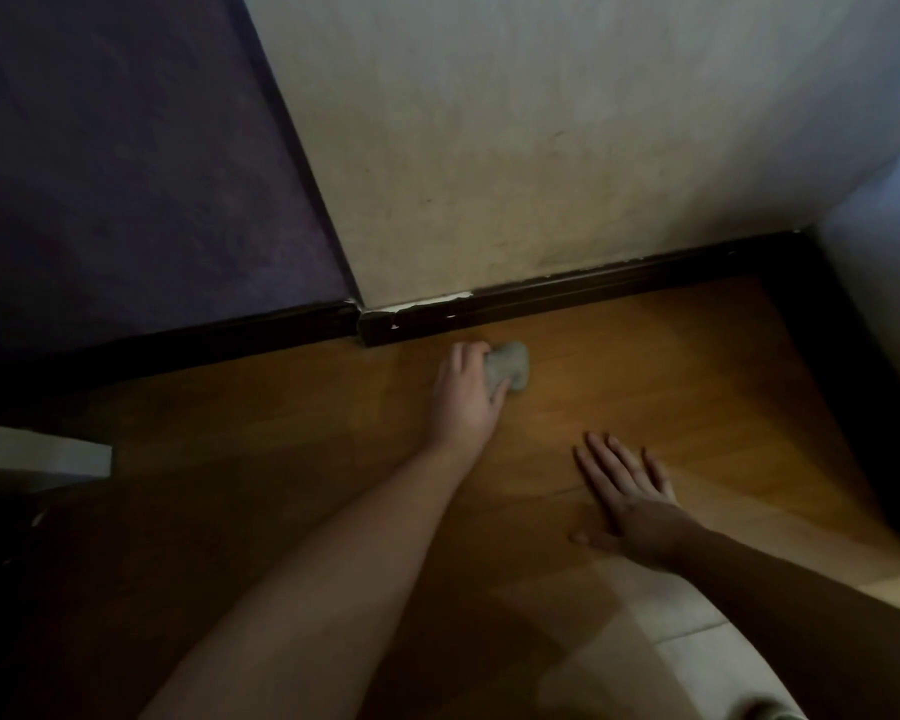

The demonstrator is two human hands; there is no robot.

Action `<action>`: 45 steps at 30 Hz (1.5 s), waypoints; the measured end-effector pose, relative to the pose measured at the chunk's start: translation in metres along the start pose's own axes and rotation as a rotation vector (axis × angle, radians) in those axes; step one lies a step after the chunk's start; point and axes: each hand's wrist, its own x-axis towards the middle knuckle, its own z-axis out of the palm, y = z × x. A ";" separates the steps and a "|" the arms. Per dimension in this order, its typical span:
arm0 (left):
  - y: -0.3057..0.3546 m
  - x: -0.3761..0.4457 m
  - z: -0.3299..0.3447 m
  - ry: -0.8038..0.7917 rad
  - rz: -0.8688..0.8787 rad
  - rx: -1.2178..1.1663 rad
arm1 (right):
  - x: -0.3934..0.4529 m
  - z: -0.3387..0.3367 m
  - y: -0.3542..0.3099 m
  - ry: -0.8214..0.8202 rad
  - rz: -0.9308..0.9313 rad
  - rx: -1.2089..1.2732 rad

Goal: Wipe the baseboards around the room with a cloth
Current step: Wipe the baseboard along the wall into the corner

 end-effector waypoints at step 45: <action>0.030 -0.024 0.030 -0.045 -0.033 -0.216 | -0.004 0.002 0.002 0.151 -0.079 0.107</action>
